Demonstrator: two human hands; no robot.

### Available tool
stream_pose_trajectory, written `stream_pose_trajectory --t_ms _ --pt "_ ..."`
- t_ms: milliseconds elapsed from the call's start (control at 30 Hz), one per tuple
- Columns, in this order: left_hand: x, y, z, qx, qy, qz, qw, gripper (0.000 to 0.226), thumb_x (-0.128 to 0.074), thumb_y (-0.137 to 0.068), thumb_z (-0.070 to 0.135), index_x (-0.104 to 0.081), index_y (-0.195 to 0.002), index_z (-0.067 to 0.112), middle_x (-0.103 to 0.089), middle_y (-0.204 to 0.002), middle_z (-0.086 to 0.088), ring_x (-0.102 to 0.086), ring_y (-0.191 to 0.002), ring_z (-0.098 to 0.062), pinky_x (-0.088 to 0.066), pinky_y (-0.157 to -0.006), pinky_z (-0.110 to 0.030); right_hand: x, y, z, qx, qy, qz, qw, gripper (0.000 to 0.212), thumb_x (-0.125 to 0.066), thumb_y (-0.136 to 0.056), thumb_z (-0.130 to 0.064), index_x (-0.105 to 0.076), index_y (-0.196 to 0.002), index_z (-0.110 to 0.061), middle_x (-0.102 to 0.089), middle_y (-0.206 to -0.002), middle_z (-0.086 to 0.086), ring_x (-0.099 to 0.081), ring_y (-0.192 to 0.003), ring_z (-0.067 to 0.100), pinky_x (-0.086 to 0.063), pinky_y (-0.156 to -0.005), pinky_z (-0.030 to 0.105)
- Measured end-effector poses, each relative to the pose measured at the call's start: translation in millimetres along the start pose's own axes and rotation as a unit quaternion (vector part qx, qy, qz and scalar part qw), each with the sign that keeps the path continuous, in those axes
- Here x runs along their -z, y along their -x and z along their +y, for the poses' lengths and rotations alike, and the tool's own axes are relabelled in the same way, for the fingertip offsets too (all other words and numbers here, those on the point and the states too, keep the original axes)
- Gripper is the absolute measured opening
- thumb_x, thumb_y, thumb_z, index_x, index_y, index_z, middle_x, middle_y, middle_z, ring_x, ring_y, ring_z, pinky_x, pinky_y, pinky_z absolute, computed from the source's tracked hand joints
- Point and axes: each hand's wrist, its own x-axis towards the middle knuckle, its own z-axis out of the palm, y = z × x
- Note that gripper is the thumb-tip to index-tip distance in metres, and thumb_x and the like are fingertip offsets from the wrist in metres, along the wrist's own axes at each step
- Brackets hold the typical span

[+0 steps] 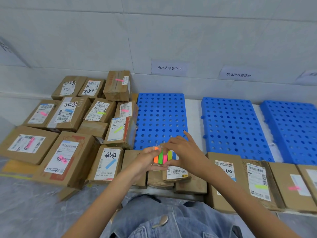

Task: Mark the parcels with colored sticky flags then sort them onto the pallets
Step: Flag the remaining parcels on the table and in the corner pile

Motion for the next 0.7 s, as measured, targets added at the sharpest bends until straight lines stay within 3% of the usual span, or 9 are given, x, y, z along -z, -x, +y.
stream_pose_trajectory --t_ms 333,533,700 --pt "0 0 -2 0.002 0.007 -0.015 1.000 0.031 -0.053 -0.095 0.022 -0.057 -0.118 0.001 -0.067 -0.106 -0.020 -0.069 -0.085 -0.026 -0.059 -0.076 -0.041 -4 1 10 0.007 -0.077 0.005 0.997 0.031 -0.071 -0.074 -0.046 -0.061 -0.096 -0.027 -0.056 -0.103 -0.009 -0.047 -0.111 0.010 0.010 -0.112 0.035" --pt "-1 0 -4 -0.004 -0.007 -0.027 1.000 0.027 -0.053 -0.094 0.023 -0.059 -0.115 0.006 -0.071 -0.099 -0.011 -0.070 -0.085 -0.022 -0.057 -0.081 -0.042 -1 3 13 -0.005 -0.164 -0.008 0.986 0.022 -0.072 -0.076 -0.039 -0.066 -0.093 -0.025 -0.055 -0.100 -0.007 -0.047 -0.111 0.009 0.001 -0.116 0.039" --pt "1 2 -5 -0.010 -0.018 -0.050 0.999 0.050 -0.064 -0.081 0.036 -0.057 -0.122 0.007 -0.065 -0.114 -0.011 -0.070 -0.091 -0.021 -0.054 -0.089 -0.044 -6 5 11 -0.007 -0.186 0.004 0.983 0.007 -0.064 -0.086 -0.032 -0.064 -0.089 -0.026 -0.052 -0.095 -0.011 -0.049 -0.100 0.005 -0.010 -0.117 0.040"
